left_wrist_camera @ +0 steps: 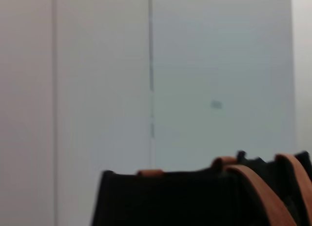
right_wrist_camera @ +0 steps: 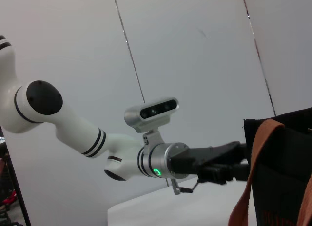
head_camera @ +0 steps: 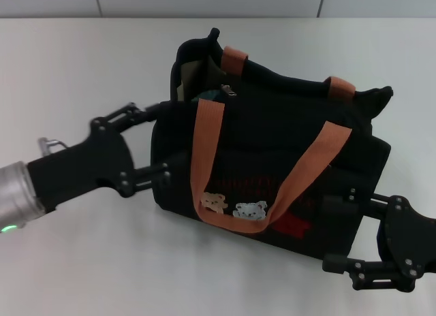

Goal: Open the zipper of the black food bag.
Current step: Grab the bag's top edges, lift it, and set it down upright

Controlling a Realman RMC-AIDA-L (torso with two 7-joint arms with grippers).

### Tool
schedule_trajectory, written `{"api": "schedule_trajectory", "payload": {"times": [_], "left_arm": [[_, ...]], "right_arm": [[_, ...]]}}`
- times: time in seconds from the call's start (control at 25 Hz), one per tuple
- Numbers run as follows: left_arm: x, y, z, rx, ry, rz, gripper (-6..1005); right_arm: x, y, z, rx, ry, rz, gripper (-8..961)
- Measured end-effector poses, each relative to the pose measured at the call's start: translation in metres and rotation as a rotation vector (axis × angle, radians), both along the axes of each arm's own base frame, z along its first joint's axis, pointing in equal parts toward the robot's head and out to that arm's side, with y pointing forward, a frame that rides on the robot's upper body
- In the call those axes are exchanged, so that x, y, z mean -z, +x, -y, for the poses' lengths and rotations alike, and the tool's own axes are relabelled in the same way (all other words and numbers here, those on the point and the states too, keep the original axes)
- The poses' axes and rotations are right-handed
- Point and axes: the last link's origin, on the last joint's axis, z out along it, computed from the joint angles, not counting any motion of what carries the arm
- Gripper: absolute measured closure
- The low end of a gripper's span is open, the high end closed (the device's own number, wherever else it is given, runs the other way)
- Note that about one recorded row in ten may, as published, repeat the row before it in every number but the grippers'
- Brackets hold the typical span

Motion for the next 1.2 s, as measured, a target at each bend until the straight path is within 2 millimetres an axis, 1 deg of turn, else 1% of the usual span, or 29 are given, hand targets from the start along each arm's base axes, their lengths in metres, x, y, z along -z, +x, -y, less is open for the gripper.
{"api": "schedule_trajectory", "payload": {"times": [0.04, 0.08, 0.2, 0.48, 0.6, 0.88, 1.12, 1.2], "left_arm": [[0.000, 0.000, 0.000, 0.000, 0.000, 0.000, 198], [0.007, 0.002, -0.002, 0.003, -0.018, -0.014, 199], [0.010, 0.003, -0.003, -0.005, -0.023, -0.012, 202], [0.014, 0.002, -0.007, -0.025, -0.010, -0.030, 417], [0.016, -0.002, -0.013, -0.081, 0.002, -0.037, 468], [0.018, -0.005, -0.011, -0.091, 0.024, -0.031, 588], [0.017, -0.005, -0.011, -0.083, 0.032, -0.037, 635], [0.018, -0.004, -0.010, -0.082, 0.031, -0.032, 685]], "right_arm": [[0.000, 0.000, 0.000, 0.000, 0.000, 0.000, 110], [0.000, 0.000, 0.000, 0.000, 0.000, 0.000, 110], [0.000, 0.001, 0.000, 0.001, 0.000, 0.001, 110], [0.000, 0.000, 0.000, -0.001, 0.000, 0.002, 110], [0.000, 0.000, -0.001, -0.003, 0.000, 0.002, 110], [-0.001, -0.001, -0.001, -0.008, -0.002, -0.001, 110], [-0.001, -0.001, 0.000, -0.009, -0.002, -0.003, 110], [-0.001, -0.001, 0.000, -0.008, -0.001, -0.004, 110]]}}
